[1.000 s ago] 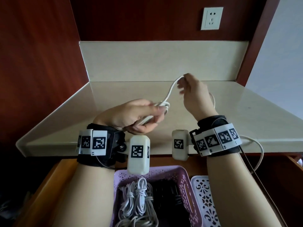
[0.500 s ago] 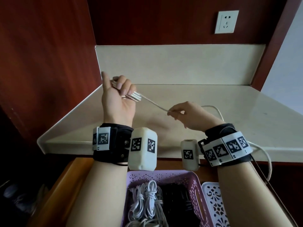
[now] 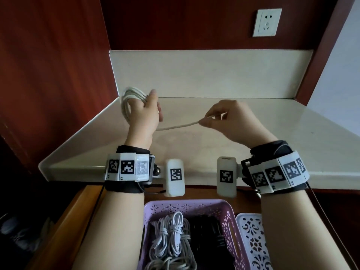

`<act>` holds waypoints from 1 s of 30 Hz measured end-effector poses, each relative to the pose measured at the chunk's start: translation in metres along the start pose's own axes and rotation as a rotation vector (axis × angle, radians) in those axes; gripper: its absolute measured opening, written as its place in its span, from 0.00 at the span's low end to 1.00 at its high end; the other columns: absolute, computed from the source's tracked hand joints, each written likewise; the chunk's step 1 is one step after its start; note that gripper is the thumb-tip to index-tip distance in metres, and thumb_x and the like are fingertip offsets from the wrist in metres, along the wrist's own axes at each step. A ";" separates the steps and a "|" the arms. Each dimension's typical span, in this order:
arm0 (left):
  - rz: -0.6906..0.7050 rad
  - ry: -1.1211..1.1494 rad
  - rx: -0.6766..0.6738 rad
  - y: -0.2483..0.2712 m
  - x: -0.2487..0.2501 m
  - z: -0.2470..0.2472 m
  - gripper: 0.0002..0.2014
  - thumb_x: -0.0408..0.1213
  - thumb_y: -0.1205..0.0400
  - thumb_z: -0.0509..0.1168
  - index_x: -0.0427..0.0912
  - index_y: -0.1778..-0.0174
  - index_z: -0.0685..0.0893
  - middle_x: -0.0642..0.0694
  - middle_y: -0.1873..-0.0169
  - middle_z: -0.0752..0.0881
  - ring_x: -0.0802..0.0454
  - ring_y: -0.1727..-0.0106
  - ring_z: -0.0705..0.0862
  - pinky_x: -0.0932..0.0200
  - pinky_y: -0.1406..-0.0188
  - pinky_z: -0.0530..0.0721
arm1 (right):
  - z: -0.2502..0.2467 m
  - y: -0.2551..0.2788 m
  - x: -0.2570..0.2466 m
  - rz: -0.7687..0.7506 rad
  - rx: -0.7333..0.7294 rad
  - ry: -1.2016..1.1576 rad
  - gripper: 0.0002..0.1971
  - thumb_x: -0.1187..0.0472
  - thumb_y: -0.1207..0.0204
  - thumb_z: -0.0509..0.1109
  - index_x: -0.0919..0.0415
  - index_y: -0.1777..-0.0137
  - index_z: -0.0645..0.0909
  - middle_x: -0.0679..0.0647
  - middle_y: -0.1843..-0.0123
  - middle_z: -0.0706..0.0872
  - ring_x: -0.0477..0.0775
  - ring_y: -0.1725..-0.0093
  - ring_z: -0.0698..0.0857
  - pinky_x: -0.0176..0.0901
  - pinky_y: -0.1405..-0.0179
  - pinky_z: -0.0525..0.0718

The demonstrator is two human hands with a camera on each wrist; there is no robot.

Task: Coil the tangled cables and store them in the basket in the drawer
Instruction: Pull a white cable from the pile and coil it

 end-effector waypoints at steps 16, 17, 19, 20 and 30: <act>-0.182 -0.166 -1.102 0.040 0.024 0.009 0.32 0.66 0.21 0.43 0.36 0.60 0.70 0.46 0.83 0.64 0.53 0.86 0.58 0.66 0.84 0.60 | -0.025 0.009 -0.010 -0.016 0.095 -0.429 0.08 0.60 0.33 0.81 0.59 0.62 0.84 0.56 0.71 0.78 0.42 0.77 0.70 0.31 0.75 0.69; -0.139 -0.151 -1.125 0.041 0.026 0.008 0.34 0.68 0.23 0.43 0.35 0.62 0.70 0.45 0.83 0.64 0.52 0.85 0.59 0.66 0.84 0.61 | -0.026 0.011 -0.011 -0.020 0.060 -0.449 0.07 0.61 0.33 0.80 0.59 0.63 0.83 0.59 0.70 0.78 0.43 0.76 0.70 0.31 0.74 0.69; -0.095 -0.135 -1.142 0.043 0.030 0.006 0.34 0.70 0.26 0.46 0.35 0.64 0.67 0.46 0.83 0.65 0.52 0.85 0.60 0.65 0.83 0.63 | -0.028 0.012 -0.012 -0.023 0.022 -0.473 0.07 0.62 0.33 0.80 0.59 0.64 0.83 0.61 0.68 0.79 0.46 0.73 0.71 0.32 0.73 0.68; -0.088 -0.143 -1.150 0.043 0.030 0.005 0.32 0.69 0.27 0.49 0.37 0.63 0.67 0.48 0.83 0.66 0.53 0.85 0.60 0.65 0.84 0.63 | -0.028 0.012 -0.012 -0.030 0.013 -0.478 0.07 0.63 0.33 0.80 0.59 0.64 0.83 0.62 0.68 0.79 0.49 0.71 0.72 0.35 0.72 0.68; -0.126 -0.242 -1.304 0.046 0.024 0.006 0.12 0.37 0.17 0.57 0.40 0.66 0.67 0.46 0.82 0.68 0.54 0.85 0.64 0.66 0.83 0.66 | -0.024 0.011 -0.013 -0.074 -0.024 -0.388 0.09 0.60 0.34 0.80 0.54 0.64 0.81 0.53 0.72 0.72 0.44 0.74 0.67 0.32 0.75 0.65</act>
Point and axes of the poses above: each hand's wrist, its own y-axis away from the middle knuckle, its own z-axis out of the palm, x = y × z, the point moved 1 cm from there along -y, towards the middle knuckle
